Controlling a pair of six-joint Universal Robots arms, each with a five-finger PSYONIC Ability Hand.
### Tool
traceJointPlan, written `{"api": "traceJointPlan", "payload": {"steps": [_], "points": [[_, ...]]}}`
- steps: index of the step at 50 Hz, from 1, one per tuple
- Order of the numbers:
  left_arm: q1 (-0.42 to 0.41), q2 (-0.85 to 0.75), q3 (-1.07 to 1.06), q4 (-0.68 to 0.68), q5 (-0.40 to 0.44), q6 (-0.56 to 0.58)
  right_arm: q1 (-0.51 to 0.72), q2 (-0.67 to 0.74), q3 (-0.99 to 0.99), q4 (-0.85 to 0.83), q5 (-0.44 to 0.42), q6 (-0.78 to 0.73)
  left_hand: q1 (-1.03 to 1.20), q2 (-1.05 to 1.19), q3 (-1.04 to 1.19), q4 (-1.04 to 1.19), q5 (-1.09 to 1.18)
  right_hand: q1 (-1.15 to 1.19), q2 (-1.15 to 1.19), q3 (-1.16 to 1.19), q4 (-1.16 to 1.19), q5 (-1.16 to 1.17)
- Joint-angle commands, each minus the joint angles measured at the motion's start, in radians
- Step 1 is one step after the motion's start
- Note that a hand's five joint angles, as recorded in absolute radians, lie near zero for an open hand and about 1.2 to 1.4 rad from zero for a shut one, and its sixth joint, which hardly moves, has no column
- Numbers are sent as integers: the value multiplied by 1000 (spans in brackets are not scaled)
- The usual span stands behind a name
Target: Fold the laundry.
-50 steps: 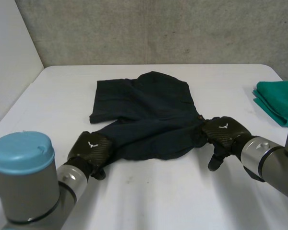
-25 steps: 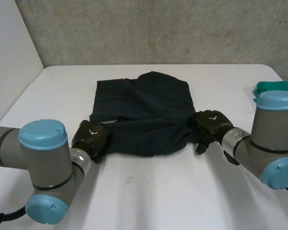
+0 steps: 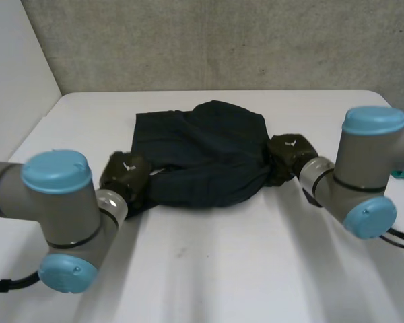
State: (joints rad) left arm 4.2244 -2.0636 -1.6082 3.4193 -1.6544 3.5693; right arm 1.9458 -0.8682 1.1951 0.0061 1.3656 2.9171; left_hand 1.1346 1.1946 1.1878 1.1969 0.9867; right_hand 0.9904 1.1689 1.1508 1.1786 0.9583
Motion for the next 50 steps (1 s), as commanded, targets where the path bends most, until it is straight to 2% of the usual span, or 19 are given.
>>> {"api": "traceJointPlan", "payload": {"steps": [1, 5, 9, 15, 18, 24, 33, 37, 40, 42, 44, 45, 46, 47, 50], "points": [[6, 235, -9, -130, -1, -7, -11, -179, -101, 271, -13, -223, 262, 202, 209, 199, 235, 406, 227, 246, 218, 263], [0, 361, 1, -241, 5, -7, -7, -280, -153, 405, -2, -388, 262, 202, 209, 199, 235, 406, 227, 246, 218, 263], [-1, 482, 14, -331, 36, -7, -8, -350, -207, 507, 6, -481, 262, 202, 209, 199, 235, 406, 227, 246, 218, 263], [0, 618, 65, -399, 80, -9, -5, -406, -278, 545, 0, -484, 262, 202, 209, 199, 235, 406, 227, 246, 218, 263], [5, 631, 100, -397, 82, -9, 2, -436, -308, 540, 1, -483, 262, 202, 209, 199, 235, 406, 227, 246, 218, 263], [-1, 561, 125, -394, 84, -6, -2, -396, -305, 554, 7, -481, 262, 202, 209, 199, 235, 406, 227, 246, 218, 263], [9, 220, 201, -341, 77, -1, 8, -157, -324, 549, 16, -480, 262, 202, 209, 199, 235, 406, 227, 246, 218, 263], [17, 61, 324, -229, 71, 5, 13, -39, -403, 470, 50, -467, 262, 202, 209, 199, 235, 406, 227, 246, 218, 263], [28, 10, 395, -128, 67, 6, 16, 24, -480, 313, 81, -428, 262, 202, 209, 199, 235, 406, 227, 246, 218, 263], [46, -21, 459, 15, 62, 6, 16, 38, -514, 212, 85, -401, 262, 202, 209, 199, 235, 406, 227, 246, 218, 263], [48, -24, 490, 124, 67, 8, 16, 46, -557, 31, 85, -366, 262, 202, 209, 199, 235, 406, 227, 246, 218, 263], [45, -23, 510, 247, 70, 9, 16, 46, -568, -35, 85, -355, 262, 202, 209, 199, 235, 406, 227, 246, 218, 263], [45, -20, 519, 309, 67, 8, 16, 46, -575, -105, 85, -343, 262, 202, 209, 199, 235, 406, 227, 246, 218, 263], [46, -16, 528, 368, 62, 6, 16, 37, -584, -239, 89, -325, 262, 202, 209, 199, 235, 406, 227, 246, 218, 263], [40, 23, 537, 559, 59, 5, 19, 28, -597, -409, 96, -297, 262, 202, 209, 199, 235, 406, 227, 246, 218, 263]]}}
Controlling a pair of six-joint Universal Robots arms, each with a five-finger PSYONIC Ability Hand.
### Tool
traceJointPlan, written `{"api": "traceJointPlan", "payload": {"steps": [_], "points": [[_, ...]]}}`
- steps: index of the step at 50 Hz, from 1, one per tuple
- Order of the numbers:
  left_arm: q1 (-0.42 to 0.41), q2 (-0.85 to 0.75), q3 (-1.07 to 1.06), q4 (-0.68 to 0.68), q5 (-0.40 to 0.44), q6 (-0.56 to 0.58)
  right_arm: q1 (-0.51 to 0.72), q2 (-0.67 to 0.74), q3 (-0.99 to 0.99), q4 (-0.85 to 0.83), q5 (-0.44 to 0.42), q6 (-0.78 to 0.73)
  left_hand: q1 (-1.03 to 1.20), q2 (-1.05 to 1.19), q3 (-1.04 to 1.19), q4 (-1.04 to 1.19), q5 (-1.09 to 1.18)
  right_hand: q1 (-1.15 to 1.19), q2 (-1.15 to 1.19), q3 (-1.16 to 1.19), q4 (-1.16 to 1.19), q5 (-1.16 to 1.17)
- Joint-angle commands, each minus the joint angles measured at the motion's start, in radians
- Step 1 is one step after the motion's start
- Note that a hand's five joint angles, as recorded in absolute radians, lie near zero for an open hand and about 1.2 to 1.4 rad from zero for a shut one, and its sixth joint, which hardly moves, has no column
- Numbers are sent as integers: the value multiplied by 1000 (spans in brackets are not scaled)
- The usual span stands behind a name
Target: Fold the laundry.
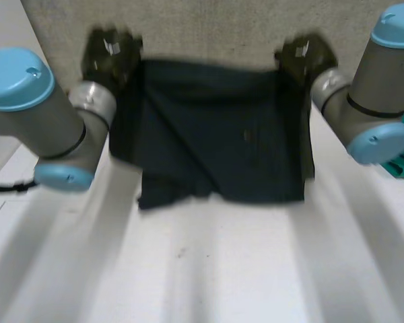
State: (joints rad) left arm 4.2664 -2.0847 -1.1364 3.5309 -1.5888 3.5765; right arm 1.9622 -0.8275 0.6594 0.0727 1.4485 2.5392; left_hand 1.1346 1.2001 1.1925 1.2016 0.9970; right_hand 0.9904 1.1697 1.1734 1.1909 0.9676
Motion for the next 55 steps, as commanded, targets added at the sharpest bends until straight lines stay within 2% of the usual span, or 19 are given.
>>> {"api": "traceJointPlan", "payload": {"steps": [1, 8, 14, 19, 24, 28, 31, 35, 40, 46, 53, 54, 55], "points": [[-2, 54, 66, 476, -8, -4, 4, -27, -57, -543, 13, 90, 262, 196, 204, 195, 225, 406, 227, 223, 205, 254], [-14, 80, 29, 444, -34, -5, 4, -35, -87, -515, 12, 125, 262, 196, 204, 195, 225, 406, 227, 223, 205, 254], [-13, 90, -97, 352, -37, -7, 3, 8, -104, -329, -11, 131, 262, 196, 204, 195, 225, 406, 227, 223, 205, 254], [-32, 77, -218, 214, -39, -8, 0, 74, -99, -196, -82, 125, 262, 196, 204, 195, 225, 406, 227, 223, 205, 254], [-60, 31, -295, 74, -57, -8, 0, 198, -93, -9, -132, 87, 262, 196, 204, 195, 225, 406, 227, 223, 205, 254], [-77, 8, -339, -41, -112, -10, 7, 257, -78, 135, -128, -29, 262, 196, 204, 195, 225, 406, 227, 223, 205, 254], [-88, 20, -391, -127, -154, -7, 20, 246, -54, 200, -128, -86, 262, 196, 204, 195, 225, 406, 227, 223, 205, 254], [-91, 119, -460, -225, -166, -8, 24, 171, 58, 254, -129, -94, 262, 196, 204, 195, 225, 406, 227, 223, 205, 254], [-95, 256, -575, -309, -161, 4, 14, -57, 305, 289, -117, -97, 262, 196, 204, 195, 225, 406, 227, 223, 205, 254], [-132, 396, -677, -456, -157, 25, 11, -208, 540, 309, -114, -105, 262, 196, 204, 195, 225, 406, 227, 223, 205, 254], [-177, 402, -710, -549, -155, 16, 11, -363, 778, 338, -114, -152, 262, 196, 204, 195, 225, 406, 227, 223, 205, 254], [-186, 399, -712, -549, -154, 16, 11, -372, 799, 334, -115, -161, 224, 159, 166, 157, 187, 406, 227, 223, 205, 254], [-189, 397, -711, -549, -154, 16, 11, -381, 839, 329, -120, -180, -20, -86, -78, -87, -57, 406, 227, 223, 205, 254]]}}
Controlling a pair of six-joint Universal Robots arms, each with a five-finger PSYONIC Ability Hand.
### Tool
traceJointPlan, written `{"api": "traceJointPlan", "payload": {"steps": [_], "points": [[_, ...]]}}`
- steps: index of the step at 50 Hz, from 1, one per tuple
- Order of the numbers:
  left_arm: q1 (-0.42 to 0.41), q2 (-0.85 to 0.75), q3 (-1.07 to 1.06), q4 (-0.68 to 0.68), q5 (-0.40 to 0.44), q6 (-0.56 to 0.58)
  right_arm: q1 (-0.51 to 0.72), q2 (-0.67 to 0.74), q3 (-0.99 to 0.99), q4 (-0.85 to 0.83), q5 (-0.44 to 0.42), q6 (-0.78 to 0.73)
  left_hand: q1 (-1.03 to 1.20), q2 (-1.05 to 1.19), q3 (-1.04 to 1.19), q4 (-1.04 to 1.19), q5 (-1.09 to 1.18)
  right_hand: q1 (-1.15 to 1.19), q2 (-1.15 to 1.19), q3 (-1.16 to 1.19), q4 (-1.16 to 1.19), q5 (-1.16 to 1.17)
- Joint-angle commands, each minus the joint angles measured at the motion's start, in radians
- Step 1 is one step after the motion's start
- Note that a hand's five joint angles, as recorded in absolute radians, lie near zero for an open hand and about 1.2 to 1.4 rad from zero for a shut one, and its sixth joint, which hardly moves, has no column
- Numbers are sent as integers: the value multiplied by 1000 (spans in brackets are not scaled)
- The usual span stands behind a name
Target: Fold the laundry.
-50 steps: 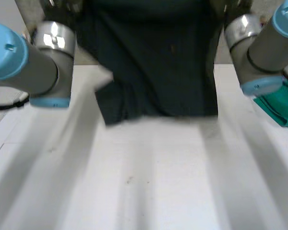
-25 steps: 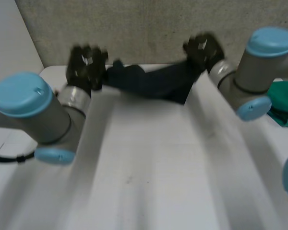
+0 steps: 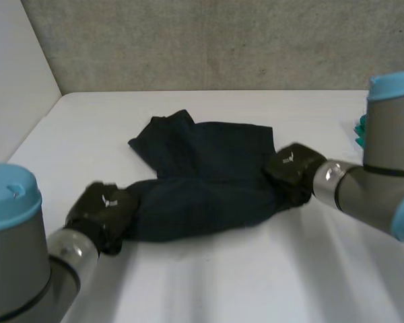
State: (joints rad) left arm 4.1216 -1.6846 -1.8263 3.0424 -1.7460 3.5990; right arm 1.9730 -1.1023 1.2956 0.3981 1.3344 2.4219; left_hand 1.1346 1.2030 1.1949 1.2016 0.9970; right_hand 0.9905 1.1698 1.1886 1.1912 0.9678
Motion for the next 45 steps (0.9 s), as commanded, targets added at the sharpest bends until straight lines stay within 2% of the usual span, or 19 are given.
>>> {"api": "traceJointPlan", "payload": {"steps": [1, 2, 3, 6, 9, 13, 17, 18, 22, 26, 30, 34, 45], "points": [[-44, -4, -18, -59, 3, -5, 0, -108, 221, -2, -7, -70, -313, -382, -374, -380, -350, 406, 226, 208, 205, 254], [-44, -4, -13, -54, 2, -2, 0, -110, 235, -8, -9, -75, -552, -620, -612, -619, -589, 406, 226, 208, 205, 254], [-38, -4, -2, -39, 5, 0, 0, -110, 249, -19, -11, -75, -691, -759, -751, -758, -728, 406, 226, 208, 205, 254], [-20, 0, 27, 16, 16, -3, 1, -113, 303, -90, -12, -72, -736, -804, -796, -803, -773, 406, 226, 208, 205, 254], [14, 2, 61, 131, 42, -6, 1, -116, 356, -171, -8, -72, -760, -828, -820, -827, -797, 406, 226, 208, 205, 254], [69, -7, 100, 278, 111, 1, 1, -119, 402, -234, -14, -66, -745, -813, -805, -812, -782, 406, 226, 208, 205, 254], [126, -105, 177, 368, 247, 3, 1, -119, 436, -272, -14, -60, -710, -778, -770, -777, -747, 406, 226, 208, 205, 254], [141, -177, 227, 377, 308, 1, 1, -119, 442, -278, -14, -57, -695, -764, -755, -762, -732, 406, 226, 208, 205, 254], [169, -331, 371, 354, 417, 3, 4, -119, 468, -309, -12, -55, -654, -722, -714, -721, -691, 406, 226, 208, 205, 254], [209, -476, 513, 302, 476, 17, 4, -117, 488, -321, -12, -55, -619, -687, -679, -686, -656, 406, 226, 208, 205, 254], [259, -604, 619, 286, 543, 78, 4, -117, 501, -337, -12, -53, -572, -640, -632, -639, -609, 406, 226, 208, 205, 254], [267, -690, 685, 291, 598, 136, 4, -117, 514, -357, -12, -43, -560, -628, -620, -627, -597, 406, 226, 208, 205, 254], [273, -805, 794, 291, 623, 149, 4, -116, 519, -374, -12, -40, -460, -529, -521, -527, -497, 406, 226, 208, 205, 254]]}}
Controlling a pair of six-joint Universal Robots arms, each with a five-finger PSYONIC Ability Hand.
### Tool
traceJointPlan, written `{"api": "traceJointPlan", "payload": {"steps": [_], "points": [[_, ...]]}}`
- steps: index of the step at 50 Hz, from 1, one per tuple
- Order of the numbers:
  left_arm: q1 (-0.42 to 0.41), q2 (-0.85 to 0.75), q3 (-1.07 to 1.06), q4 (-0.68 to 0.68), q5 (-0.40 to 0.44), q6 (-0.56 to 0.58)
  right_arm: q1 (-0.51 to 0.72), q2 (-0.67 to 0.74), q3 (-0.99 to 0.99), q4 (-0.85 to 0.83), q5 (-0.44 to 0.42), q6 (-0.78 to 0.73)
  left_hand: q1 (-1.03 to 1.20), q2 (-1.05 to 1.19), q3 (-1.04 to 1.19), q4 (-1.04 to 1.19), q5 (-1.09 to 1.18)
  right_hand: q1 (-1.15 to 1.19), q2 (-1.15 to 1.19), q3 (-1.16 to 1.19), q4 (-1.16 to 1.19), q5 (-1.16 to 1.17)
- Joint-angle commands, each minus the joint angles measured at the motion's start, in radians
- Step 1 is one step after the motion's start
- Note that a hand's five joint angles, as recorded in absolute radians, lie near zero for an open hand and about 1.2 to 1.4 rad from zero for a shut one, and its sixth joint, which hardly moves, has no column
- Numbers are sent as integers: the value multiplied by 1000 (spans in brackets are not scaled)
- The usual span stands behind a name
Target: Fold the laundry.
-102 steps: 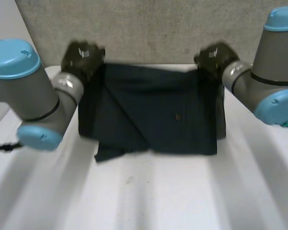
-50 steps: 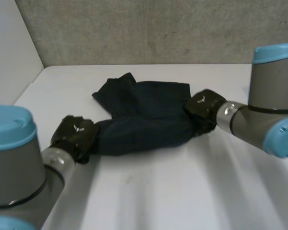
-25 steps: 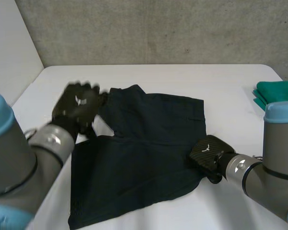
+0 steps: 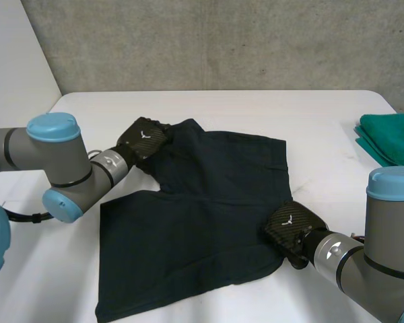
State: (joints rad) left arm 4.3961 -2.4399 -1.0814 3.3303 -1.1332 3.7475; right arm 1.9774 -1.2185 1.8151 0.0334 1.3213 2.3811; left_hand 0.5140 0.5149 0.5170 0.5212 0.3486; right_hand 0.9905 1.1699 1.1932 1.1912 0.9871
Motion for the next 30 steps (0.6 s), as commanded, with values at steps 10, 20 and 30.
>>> {"api": "traceJointPlan", "payload": {"steps": [10, 20, 30], "points": [[-1, -134, 129, 3, 10, 0, -2, 2, 15, -15, 1, 1, 592, 591, 589, 584, 582, 406, 226, 203, 205, 235], [-6, -78, 51, 38, -135, 17, 0, 2, 21, -15, 3, 1, 882, 881, 879, 875, 873, 406, 226, 203, 205, 235], [-23, 74, -152, 80, -327, 64, 1, 2, 26, -15, 3, 1, 882, 881, 879, 875, 873, 406, 226, 203, 205, 235]]}}
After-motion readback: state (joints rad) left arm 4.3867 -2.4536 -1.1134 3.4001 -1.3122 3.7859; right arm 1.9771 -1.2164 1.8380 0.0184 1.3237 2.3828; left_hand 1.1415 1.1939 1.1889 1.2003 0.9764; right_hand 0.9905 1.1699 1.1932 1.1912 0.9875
